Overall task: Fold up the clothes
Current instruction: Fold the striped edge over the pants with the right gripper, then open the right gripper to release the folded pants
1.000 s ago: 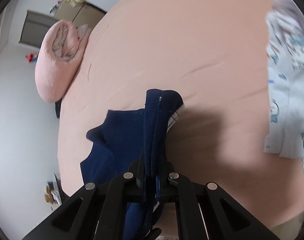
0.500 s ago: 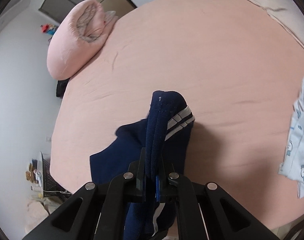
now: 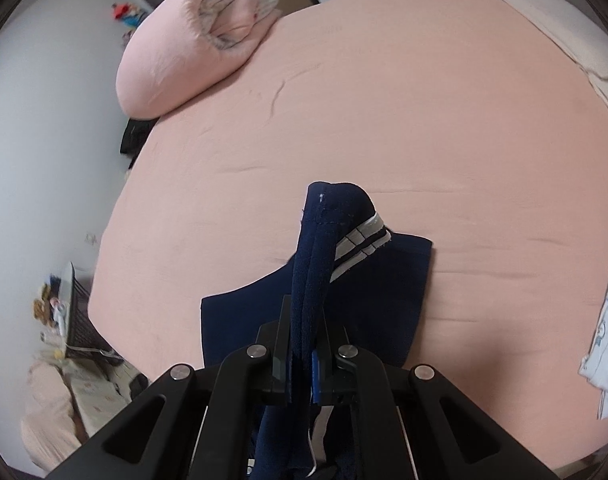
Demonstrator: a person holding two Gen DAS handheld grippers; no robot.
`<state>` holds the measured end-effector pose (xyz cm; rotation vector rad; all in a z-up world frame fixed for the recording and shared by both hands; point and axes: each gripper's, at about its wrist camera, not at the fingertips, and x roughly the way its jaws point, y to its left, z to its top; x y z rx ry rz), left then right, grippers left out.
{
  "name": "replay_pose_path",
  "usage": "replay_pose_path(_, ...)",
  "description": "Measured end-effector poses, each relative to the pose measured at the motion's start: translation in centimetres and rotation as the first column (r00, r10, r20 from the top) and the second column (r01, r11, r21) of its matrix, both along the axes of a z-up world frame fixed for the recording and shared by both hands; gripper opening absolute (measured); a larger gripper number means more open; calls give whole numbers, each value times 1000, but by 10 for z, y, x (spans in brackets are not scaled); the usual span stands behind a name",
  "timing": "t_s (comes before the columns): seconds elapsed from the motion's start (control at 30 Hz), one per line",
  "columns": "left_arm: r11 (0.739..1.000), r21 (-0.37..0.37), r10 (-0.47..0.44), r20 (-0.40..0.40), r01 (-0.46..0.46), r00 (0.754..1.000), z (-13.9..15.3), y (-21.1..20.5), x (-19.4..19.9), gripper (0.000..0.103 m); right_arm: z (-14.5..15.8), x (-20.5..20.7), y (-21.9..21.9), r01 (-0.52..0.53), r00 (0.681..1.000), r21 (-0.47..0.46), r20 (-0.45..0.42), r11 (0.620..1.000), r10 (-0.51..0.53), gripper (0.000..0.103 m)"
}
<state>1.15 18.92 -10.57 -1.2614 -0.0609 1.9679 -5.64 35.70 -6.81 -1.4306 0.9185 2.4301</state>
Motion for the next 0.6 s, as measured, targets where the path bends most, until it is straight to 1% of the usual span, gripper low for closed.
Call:
replay_pose_path(0.17,997,-4,78,58,-78,995,-8,-26,-10,22,-6,-17,-22,-69,997,13,27,997,69,4)
replay_pose_path(0.33,992,-15,122,115,-121,986,-13,-44,-23,22,-11,-14,-38,-127,991,18,41,992,126,4)
replay_pose_path(0.43,991,-29,130,141,-127,981,-18,-48,-27,22,-14,-17,-49,-160,986,24,58,987,159,4)
replay_pose_path(0.5,991,-46,129,138,-124,982,-18,-51,-30,22,-16,-19,-55,-180,981,29,74,983,177,4)
replay_pose_path(0.6,987,-77,146,110,-138,983,-15,-55,-32,22,-18,-20,-58,-190,979,50,79,981,185,4)
